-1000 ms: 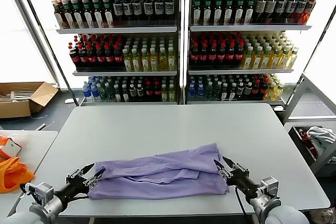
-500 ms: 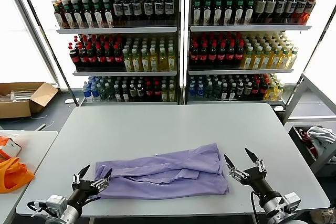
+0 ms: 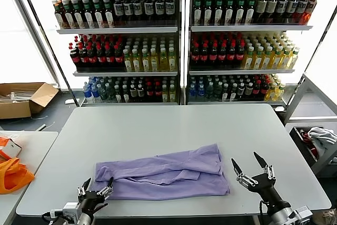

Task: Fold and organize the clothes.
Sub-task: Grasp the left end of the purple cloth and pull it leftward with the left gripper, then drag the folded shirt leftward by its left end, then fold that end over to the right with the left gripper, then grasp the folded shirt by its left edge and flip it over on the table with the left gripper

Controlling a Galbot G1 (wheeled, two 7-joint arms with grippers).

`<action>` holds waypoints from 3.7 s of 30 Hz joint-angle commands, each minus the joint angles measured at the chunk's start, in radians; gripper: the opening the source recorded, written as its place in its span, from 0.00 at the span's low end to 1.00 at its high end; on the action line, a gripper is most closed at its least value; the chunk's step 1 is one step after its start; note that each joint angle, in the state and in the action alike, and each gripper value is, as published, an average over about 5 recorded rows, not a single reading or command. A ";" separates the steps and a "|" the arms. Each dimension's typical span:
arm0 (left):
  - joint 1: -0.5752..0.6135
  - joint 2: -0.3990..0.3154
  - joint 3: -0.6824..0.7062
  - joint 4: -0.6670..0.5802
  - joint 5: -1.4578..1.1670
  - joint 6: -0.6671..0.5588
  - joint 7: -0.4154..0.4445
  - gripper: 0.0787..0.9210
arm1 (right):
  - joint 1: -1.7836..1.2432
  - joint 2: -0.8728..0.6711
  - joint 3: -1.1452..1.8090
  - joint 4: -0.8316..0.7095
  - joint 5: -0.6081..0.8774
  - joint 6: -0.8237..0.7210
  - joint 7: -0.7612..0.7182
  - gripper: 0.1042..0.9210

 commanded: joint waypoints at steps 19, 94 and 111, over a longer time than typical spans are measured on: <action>-0.032 0.064 -0.070 -0.010 -0.057 0.045 0.080 0.09 | -0.013 -0.006 0.018 0.033 0.017 0.021 0.008 0.88; -0.324 0.240 0.146 -0.080 -0.578 0.185 0.110 0.27 | -0.090 0.104 -0.008 0.068 -0.034 0.036 -0.017 0.88; -0.138 0.240 -0.259 -0.049 -0.435 0.170 0.116 0.83 | -0.091 0.081 -0.025 0.072 -0.036 0.040 -0.017 0.88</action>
